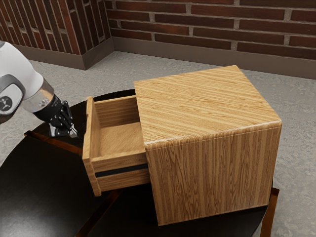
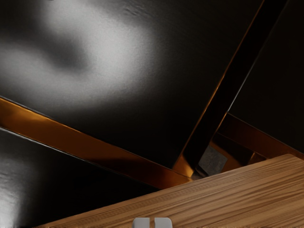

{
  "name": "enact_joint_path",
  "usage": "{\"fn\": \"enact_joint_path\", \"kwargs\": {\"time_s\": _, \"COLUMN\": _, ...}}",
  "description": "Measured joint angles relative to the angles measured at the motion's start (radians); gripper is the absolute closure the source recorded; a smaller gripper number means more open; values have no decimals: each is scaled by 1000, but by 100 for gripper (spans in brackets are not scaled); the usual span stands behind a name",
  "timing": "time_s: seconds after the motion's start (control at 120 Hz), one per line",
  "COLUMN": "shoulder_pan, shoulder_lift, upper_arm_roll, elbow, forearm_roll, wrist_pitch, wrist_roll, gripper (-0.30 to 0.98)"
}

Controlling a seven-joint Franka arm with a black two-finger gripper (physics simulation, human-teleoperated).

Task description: Push the drawer handle with one arm to close the drawer

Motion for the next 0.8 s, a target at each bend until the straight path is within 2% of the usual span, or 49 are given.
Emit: {"fn": "enact_joint_path", "kwargs": {"time_s": 0.8, "shoulder_pan": -71, "shoulder_lift": 202, "upper_arm_roll": -109, "elbow": 166, "forearm_roll": -9, "wrist_pitch": 29, "wrist_roll": -60, "gripper": 79}}
